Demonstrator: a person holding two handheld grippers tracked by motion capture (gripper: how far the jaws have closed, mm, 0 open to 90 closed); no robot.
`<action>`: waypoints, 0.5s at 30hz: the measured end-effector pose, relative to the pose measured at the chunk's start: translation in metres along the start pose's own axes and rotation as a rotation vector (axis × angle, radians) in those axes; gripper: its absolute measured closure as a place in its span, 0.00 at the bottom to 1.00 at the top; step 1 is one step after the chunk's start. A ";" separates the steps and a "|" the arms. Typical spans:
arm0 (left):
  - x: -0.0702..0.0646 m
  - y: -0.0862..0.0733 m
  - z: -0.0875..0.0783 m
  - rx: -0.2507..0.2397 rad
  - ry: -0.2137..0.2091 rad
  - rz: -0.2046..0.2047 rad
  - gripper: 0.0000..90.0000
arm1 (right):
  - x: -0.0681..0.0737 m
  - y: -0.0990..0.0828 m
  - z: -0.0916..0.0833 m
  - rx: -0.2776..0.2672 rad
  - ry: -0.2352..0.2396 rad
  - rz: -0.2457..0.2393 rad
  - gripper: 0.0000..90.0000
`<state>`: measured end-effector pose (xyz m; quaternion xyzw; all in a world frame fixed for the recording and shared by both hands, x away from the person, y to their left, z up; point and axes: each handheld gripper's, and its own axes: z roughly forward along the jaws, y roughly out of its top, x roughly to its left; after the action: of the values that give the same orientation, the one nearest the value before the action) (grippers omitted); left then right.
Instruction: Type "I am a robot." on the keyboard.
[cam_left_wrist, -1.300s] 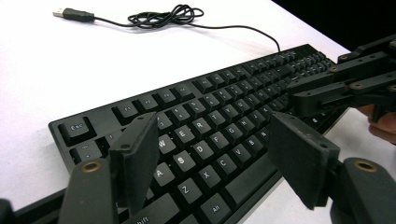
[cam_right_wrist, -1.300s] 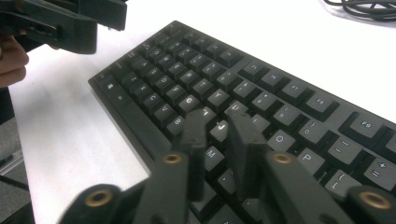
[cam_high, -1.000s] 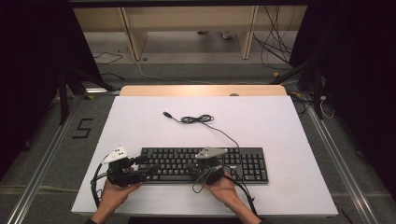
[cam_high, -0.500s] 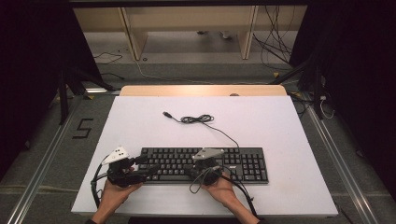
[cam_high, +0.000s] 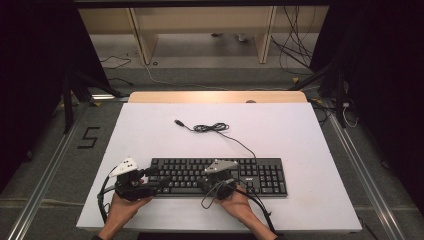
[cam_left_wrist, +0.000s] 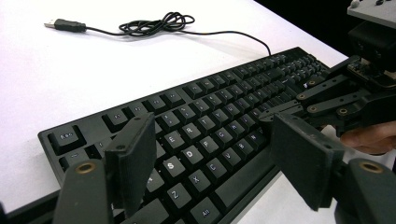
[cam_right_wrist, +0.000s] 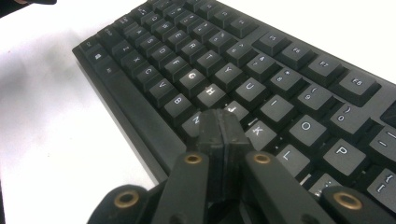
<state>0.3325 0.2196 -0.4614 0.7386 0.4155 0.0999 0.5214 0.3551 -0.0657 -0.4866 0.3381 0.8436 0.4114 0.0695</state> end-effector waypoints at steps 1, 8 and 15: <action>0.000 0.000 0.000 0.000 0.000 -0.001 0.35 | 0.000 0.000 0.000 -0.002 0.001 0.001 1.00; 0.001 0.000 0.000 -0.005 0.003 -0.002 0.35 | 0.000 0.001 -0.001 -0.010 0.005 0.016 0.96; 0.002 0.000 -0.001 -0.013 0.007 -0.002 0.34 | -0.003 0.004 -0.011 -0.068 0.028 0.041 0.75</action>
<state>0.3328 0.2219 -0.4612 0.7344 0.4175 0.1046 0.5248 0.3553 -0.0725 -0.4771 0.3468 0.8228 0.4460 0.0609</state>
